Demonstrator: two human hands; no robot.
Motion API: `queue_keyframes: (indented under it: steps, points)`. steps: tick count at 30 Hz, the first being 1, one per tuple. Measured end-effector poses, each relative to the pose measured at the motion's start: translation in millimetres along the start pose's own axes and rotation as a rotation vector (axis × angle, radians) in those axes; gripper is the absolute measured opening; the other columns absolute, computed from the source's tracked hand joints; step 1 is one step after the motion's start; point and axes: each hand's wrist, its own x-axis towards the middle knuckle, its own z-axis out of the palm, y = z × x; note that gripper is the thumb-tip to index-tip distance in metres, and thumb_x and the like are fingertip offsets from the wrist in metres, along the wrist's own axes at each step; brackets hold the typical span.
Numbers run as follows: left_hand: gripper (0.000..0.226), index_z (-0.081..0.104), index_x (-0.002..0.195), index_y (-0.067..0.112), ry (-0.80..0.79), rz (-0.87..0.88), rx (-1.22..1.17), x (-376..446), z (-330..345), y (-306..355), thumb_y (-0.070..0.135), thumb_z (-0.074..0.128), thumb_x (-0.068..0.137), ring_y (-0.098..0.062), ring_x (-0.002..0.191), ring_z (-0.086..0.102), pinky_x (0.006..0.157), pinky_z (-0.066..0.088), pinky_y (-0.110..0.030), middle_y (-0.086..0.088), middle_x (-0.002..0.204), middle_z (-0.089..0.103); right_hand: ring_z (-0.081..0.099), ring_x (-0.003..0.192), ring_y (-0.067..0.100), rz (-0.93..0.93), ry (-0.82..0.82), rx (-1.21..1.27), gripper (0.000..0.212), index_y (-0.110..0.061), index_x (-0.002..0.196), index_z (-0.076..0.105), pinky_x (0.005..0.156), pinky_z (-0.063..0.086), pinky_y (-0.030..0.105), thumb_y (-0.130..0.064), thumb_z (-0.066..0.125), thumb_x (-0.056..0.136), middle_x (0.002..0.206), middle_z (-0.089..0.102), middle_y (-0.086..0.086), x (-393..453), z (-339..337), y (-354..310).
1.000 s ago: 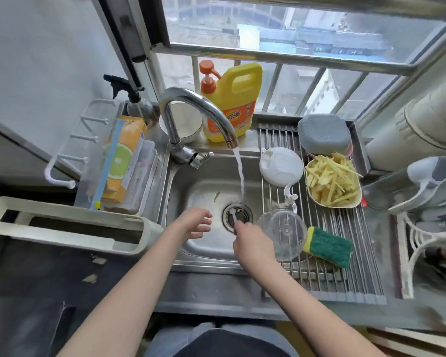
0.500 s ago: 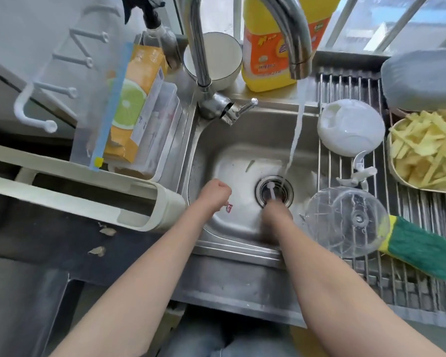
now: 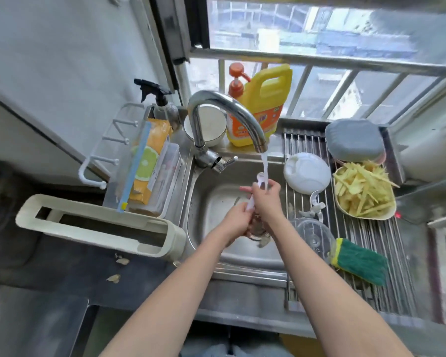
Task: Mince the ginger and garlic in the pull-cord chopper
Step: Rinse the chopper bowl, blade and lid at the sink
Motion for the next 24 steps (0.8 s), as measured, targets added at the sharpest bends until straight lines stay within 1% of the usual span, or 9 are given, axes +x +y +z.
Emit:
queue_keyframes:
  steps: [2,5,7,10,13,16,19,22,24]
  points:
    - [0.018,0.056,0.093,0.011,0.062,0.083,0.049,1,-5,7,0.014,0.040,0.099,-0.010,0.046,0.043,0.050,0.036,-0.026,-0.011,0.068,0.055,0.067,0.081,0.011,-0.048,-0.046,0.027,0.034,-0.012,0.131,0.033,0.072,0.054,0.028,-0.021,0.042,0.100,0.092,0.070,0.005,1,-4,-19]
    - [0.022,0.062,0.085,0.017,-0.035,0.060,-0.004,-8,-8,18,0.013,0.044,0.097,-0.006,0.036,0.036,0.042,0.029,-0.020,0.004,0.052,0.050,0.063,0.056,0.008,-0.121,-0.026,-0.055,0.012,-0.006,0.096,0.054,0.051,0.049,0.020,-0.013,0.045,0.098,0.073,0.063,0.009,6,-9,-42]
    - [0.024,0.060,0.076,0.019,-0.129,0.054,0.000,-14,-2,24,0.013,0.047,0.096,-0.009,0.044,0.037,0.047,0.029,-0.023,0.004,0.056,0.051,0.052,0.046,0.011,-0.161,-0.007,-0.170,0.019,-0.014,0.080,0.053,0.047,0.043,0.023,-0.011,0.045,0.096,0.058,0.054,0.004,5,-9,-46]
    - [0.028,0.055,0.071,0.017,-0.210,0.073,-0.056,-14,10,25,0.006,0.043,0.094,-0.007,0.041,0.039,0.050,0.028,-0.025,0.004,0.054,0.054,0.054,0.050,0.019,-0.273,0.003,-0.524,0.017,-0.013,0.081,0.052,0.048,0.045,0.031,-0.018,0.044,0.095,0.060,0.059,0.006,4,-13,-50]
    - [0.024,0.060,0.082,0.015,-0.126,0.054,-0.111,-12,4,25,0.013,0.044,0.099,-0.002,0.036,0.039,0.044,0.034,-0.016,0.006,0.062,0.060,0.068,0.066,0.019,-0.244,-0.093,-0.563,0.010,-0.014,0.090,0.048,0.060,0.054,0.033,-0.017,0.043,0.098,0.072,0.069,0.006,8,-23,-60]
    - [0.016,0.060,0.098,0.012,-0.073,0.046,-0.096,-4,-12,21,0.015,0.044,0.100,-0.003,0.048,0.047,0.050,0.042,-0.014,0.002,0.074,0.062,0.068,0.079,0.022,-0.083,-0.199,-0.356,0.005,-0.011,0.101,0.047,0.058,0.056,0.029,-0.014,0.042,0.099,0.088,0.071,0.012,9,-26,-67]
    - [0.019,0.058,0.106,0.012,-0.100,0.038,-0.070,0,-20,22,0.022,0.043,0.101,-0.011,0.067,0.055,0.061,0.050,-0.020,-0.001,0.088,0.062,0.065,0.087,0.022,-0.014,-0.301,-0.295,0.012,-0.010,0.105,0.052,0.059,0.059,0.031,-0.006,0.050,0.094,0.100,0.064,0.012,4,-23,-67]
    - [0.028,0.062,0.108,0.019,-0.069,0.039,-0.060,2,-19,29,0.039,0.045,0.099,-0.014,0.084,0.055,0.068,0.045,-0.024,0.003,0.100,0.064,0.068,0.077,0.017,-0.159,-0.221,-0.568,0.011,-0.013,0.088,0.060,0.066,0.058,0.033,-0.024,0.062,0.088,0.081,0.070,0.003,7,-20,-63]
    - [0.029,0.063,0.098,0.023,-0.087,0.037,-0.056,2,-15,33,0.046,0.046,0.097,-0.011,0.085,0.056,0.067,0.046,-0.024,0.007,0.098,0.065,0.059,0.064,0.009,-0.319,-0.113,-0.847,0.021,-0.024,0.072,0.052,0.060,0.046,0.028,-0.035,0.059,0.089,0.067,0.062,-0.006,8,-20,-65]
